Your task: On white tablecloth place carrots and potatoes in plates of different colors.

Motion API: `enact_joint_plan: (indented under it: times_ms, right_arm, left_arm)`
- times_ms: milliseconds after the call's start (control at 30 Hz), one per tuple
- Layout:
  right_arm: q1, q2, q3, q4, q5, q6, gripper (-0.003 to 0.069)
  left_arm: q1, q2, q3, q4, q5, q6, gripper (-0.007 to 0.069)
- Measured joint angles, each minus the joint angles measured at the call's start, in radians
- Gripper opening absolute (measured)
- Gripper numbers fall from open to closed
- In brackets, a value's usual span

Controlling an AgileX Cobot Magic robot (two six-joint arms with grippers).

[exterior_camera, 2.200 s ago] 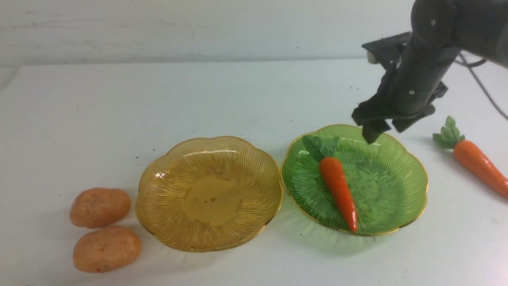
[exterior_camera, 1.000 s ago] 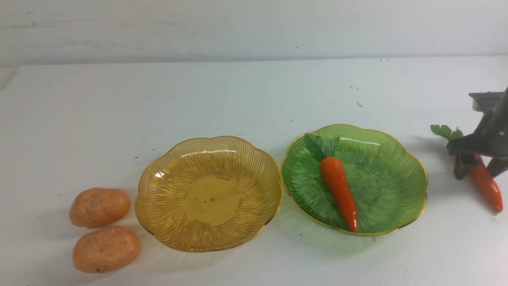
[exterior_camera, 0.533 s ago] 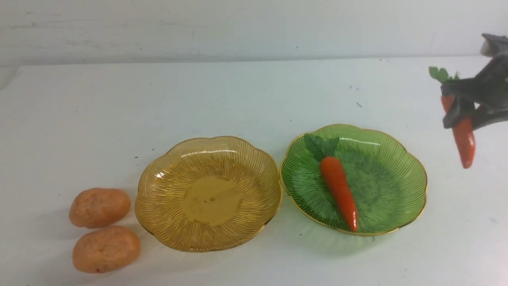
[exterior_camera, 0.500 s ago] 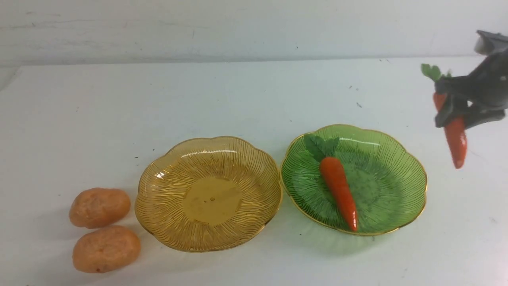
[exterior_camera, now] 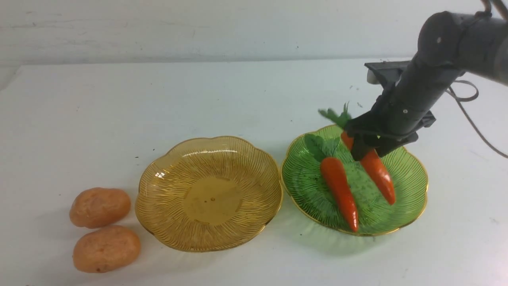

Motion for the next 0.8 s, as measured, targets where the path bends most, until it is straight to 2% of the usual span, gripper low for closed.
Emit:
enact_joint_plan:
  times_ms: [67,167,267,300,433,600,800]
  right_arm:
    - [0.0,-0.001,-0.008,-0.005,0.008,-0.01,0.0524]
    - [0.0,-0.019,-0.014,-0.017,0.009,-0.017,0.042]
    - [0.0,-0.053,-0.014,-0.026,0.012,-0.017,0.0288]
    - [0.0,-0.083,-0.014,-0.028,0.012,-0.017,0.0211]
    - [0.0,-0.192,0.007,-0.028,0.012,-0.017,0.0046]
    - [0.0,-0.421,0.116,-0.028,0.014,-0.017,-0.001]
    - [0.0,-0.687,0.324,-0.028,0.023,-0.018,-0.0015]
  left_arm:
    - [0.0,0.0,0.0,0.0,0.0,0.0,-0.0003]
    - [0.0,0.0,0.0,0.0,0.0,0.0,-0.0003]
    - [0.0,0.0,0.0,0.0,0.0,0.0,-0.0003]
    - [0.0,0.0,0.0,0.0,0.0,0.0,-0.0003]
    - [0.0,0.0,0.0,0.0,0.0,0.0,-0.0003]
    - [0.0,0.0,0.0,-0.022,0.0,-0.005,-0.0003]
    - [0.0,0.0,0.0,-0.168,-0.008,-0.063,-0.0003]
